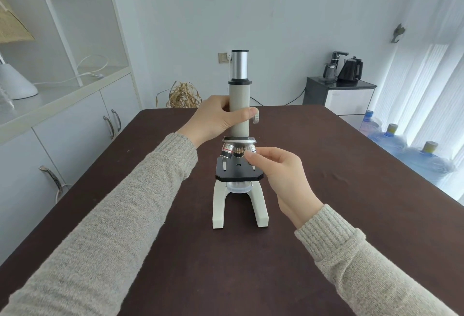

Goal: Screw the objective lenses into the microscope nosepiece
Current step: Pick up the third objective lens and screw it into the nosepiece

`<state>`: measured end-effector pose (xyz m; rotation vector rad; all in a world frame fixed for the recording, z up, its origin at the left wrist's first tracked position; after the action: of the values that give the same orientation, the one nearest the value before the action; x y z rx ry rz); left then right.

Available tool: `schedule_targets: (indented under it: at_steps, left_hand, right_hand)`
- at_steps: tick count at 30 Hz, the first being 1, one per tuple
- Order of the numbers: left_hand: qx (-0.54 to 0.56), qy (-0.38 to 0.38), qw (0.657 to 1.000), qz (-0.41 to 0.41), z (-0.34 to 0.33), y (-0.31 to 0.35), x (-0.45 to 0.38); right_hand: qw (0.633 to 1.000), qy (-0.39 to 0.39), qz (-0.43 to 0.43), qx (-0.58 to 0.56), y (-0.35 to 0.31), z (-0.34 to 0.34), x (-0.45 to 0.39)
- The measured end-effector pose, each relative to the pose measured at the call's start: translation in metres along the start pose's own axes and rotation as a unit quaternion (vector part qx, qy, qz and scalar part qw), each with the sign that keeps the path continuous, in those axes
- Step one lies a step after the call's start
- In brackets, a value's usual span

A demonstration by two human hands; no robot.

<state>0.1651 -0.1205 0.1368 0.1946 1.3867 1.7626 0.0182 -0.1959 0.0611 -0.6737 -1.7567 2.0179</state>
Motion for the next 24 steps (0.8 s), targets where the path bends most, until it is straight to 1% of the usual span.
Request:
schedule_targets:
  at_steps: [12,19,22,24]
  left_hand:
    - [-0.003,-0.004,1.0,0.002,-0.0006,0.0021,0.0014]
    - [-0.004,-0.007,1.0,0.003,0.0,0.0008,0.0008]
    - [-0.003,0.004,1.0,0.005,0.0005,0.0011,0.0014]
    - [-0.002,0.007,1.0,0.007,0.0006,0.0013,0.0016]
  right_hand:
    - [0.999,-0.019,0.013,0.029,-0.0031,0.0011,-0.0021]
    - [1.0,0.026,-0.01,-0.007,0.004,0.0047,-0.0047]
    - [1.0,0.026,-0.005,-0.006,0.0018,0.0032,-0.0025]
    - [1.0,0.011,-0.002,-0.003,-0.0002,-0.0003,0.0]
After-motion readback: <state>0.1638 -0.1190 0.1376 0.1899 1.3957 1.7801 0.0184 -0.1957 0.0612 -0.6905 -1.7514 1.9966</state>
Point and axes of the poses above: each hand's wrist, its own x-axis away from the middle knuckle, its own z-axis out of the back of the hand, y = z × x, the point moved 6 cm from there along -x, towards the middle knuckle, and after that the axes turned 11 degrees about x, right-handed, at the moved point
